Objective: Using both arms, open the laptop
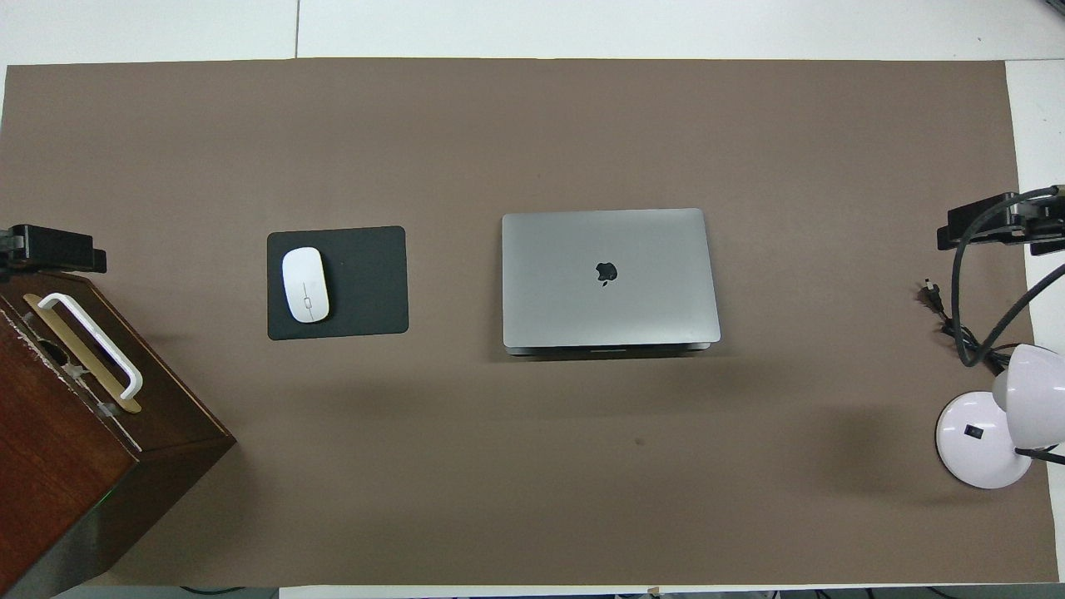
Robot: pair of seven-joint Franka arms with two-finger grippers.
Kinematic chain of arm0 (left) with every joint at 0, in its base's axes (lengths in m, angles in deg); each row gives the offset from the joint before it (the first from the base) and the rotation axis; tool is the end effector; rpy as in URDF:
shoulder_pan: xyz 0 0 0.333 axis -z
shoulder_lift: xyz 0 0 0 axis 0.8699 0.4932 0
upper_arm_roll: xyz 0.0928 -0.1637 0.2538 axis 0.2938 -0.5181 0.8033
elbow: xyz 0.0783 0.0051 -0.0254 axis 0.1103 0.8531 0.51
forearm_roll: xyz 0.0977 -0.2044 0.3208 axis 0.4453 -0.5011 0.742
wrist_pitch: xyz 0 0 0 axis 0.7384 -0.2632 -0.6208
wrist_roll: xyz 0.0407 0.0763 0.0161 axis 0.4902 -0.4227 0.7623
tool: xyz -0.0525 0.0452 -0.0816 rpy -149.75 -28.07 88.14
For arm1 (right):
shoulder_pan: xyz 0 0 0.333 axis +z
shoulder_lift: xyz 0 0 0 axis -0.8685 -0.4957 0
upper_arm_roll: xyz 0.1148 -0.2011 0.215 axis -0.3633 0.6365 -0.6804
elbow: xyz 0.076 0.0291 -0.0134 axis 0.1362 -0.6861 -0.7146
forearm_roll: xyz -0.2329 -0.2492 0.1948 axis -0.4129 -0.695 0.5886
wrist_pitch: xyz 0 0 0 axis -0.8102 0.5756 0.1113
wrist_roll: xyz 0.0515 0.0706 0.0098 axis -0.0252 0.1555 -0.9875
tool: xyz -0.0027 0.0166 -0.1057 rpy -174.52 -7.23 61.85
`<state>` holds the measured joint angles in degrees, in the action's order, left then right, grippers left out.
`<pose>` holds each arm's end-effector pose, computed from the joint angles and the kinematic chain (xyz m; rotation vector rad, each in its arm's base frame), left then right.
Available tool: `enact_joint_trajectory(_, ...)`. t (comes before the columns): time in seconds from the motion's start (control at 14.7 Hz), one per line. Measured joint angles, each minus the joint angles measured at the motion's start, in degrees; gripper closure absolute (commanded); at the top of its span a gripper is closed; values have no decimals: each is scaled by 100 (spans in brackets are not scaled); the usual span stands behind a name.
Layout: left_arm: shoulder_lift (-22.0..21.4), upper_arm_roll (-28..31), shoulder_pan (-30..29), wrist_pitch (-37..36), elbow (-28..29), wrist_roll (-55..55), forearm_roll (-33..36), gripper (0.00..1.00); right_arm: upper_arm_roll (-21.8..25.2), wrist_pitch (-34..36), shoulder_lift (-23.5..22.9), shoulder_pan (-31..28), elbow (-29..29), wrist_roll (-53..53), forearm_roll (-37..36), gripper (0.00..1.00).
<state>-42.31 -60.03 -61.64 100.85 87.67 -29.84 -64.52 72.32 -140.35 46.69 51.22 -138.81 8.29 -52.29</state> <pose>0.5317 -0.0032 0.6288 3.1086 0.0146 0.1138 0.5594 -0.0378 0.6030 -3.1050 0.1259 -0.0021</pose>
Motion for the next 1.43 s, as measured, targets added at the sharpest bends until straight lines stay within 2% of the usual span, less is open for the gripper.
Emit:
enact_joint_trajectory(0.41,0,22,-6,-5,0,2,0,0,-10,-175,2,23,-24,-322,0,0)
enact_joint_trajectory(1.09,0,46,-7,-1,0,3,0,0,-53,-175,2,397,-56,-324,0,0)
enact_joint_trajectory(1.43,0,52,-7,14,0,6,0,0,-68,-385,96,725,-436,-408,1,0)
